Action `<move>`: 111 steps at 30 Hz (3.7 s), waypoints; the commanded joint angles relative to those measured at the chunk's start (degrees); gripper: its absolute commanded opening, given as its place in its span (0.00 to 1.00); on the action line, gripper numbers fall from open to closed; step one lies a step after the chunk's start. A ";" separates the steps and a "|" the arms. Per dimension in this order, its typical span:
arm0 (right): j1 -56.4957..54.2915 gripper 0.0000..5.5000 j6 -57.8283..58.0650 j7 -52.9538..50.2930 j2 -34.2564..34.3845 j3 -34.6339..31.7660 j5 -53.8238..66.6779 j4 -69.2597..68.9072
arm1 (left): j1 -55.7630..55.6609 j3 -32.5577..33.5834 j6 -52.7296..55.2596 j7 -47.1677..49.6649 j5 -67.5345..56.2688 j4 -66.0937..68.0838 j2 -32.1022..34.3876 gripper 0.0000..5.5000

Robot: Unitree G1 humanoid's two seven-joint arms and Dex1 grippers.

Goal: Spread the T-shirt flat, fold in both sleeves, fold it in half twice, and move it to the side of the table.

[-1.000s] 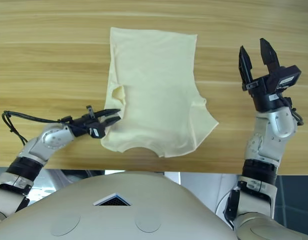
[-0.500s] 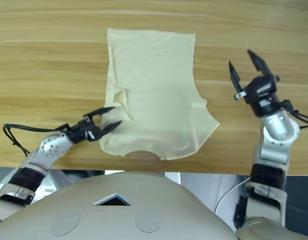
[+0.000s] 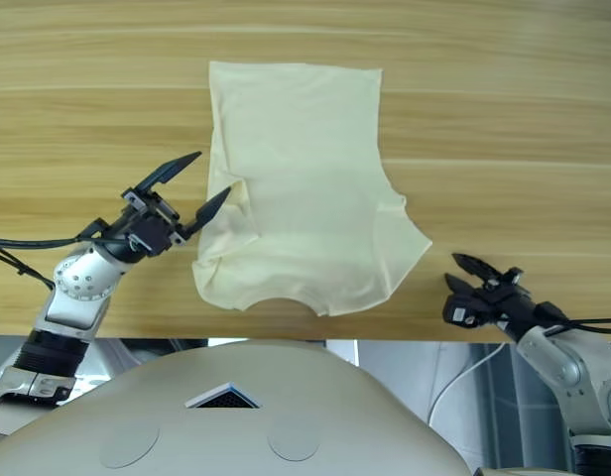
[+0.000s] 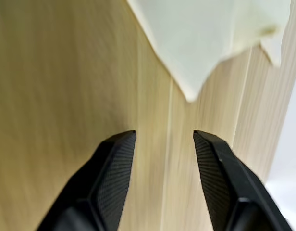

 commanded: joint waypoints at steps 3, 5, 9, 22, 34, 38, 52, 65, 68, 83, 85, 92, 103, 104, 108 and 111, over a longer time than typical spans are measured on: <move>-12.41 0.41 -0.65 -0.83 -1.28 12.87 -5.78 9.42 | 0.99 2.29 0.66 0.74 1.43 0.12 -1.56 0.50; -14.78 0.41 -0.91 -2.23 -1.84 15.06 -6.22 11.14 | 1.02 2.30 0.63 0.50 1.58 0.33 -1.94 0.50; -16.21 0.41 -0.77 -4.99 -3.27 17.87 -6.28 13.46 | 0.88 2.15 0.70 0.09 1.80 0.70 -2.56 0.50; -15.55 0.12 0.06 -9.30 -6.76 21.94 -5.08 15.07 | 1.31 1.97 0.73 -1.39 1.43 0.83 -3.14 0.50; -18.67 0.01 0.98 -17.88 -3.61 20.56 -0.71 15.91 | 1.20 2.25 -0.12 -1.71 0.54 2.44 -3.93 0.50; -19.23 0.01 -1.28 -20.25 -1.49 20.83 2.62 17.34 | 1.26 2.70 -0.38 -1.68 0.14 2.69 -3.99 0.50; -20.53 0.01 -8.62 -14.90 2.55 22.55 17.01 9.48 | 0.24 2.38 -1.59 -2.24 -0.15 6.44 -4.94 0.50; -22.79 0.01 -8.14 -5.59 3.38 24.02 19.71 7.06 | -0.86 1.56 -2.90 -3.12 0.20 8.86 -6.42 0.50; -25.70 0.05 -6.97 -4.96 4.40 25.30 17.63 9.63 | -0.92 1.31 -2.95 -3.28 0.25 8.74 -6.52 0.50; -27.42 0.52 -5.83 0.03 2.38 27.00 17.55 8.88 | -0.17 1.87 -3.07 -4.39 0.91 8.04 -4.01 0.50; -27.46 0.57 -5.25 0.62 1.48 26.17 17.08 8.90 | -0.21 2.24 -3.03 -4.73 1.18 8.24 -3.03 0.50; -21.45 0.60 -5.16 0.23 -5.02 17.88 20.12 9.78 | 0.63 8.69 -1.85 -2.77 5.62 12.12 3.15 0.50; -12.99 0.60 -6.84 3.18 -6.14 19.66 11.68 13.16 | 6.24 5.27 2.13 -4.07 27.63 11.14 15.53 0.50; -13.09 0.60 -7.06 2.83 -6.53 20.44 9.42 12.68 | 6.09 3.69 1.96 -5.36 28.18 10.17 15.99 0.50; -13.86 0.60 -7.80 3.23 -7.48 23.19 6.59 10.34 | 5.82 -1.12 1.25 -9.77 27.28 5.37 17.39 0.50; -13.61 0.60 -8.43 4.92 -8.76 24.64 8.33 7.11 | 7.34 -4.71 0.03 -14.59 22.58 -0.44 20.04 0.50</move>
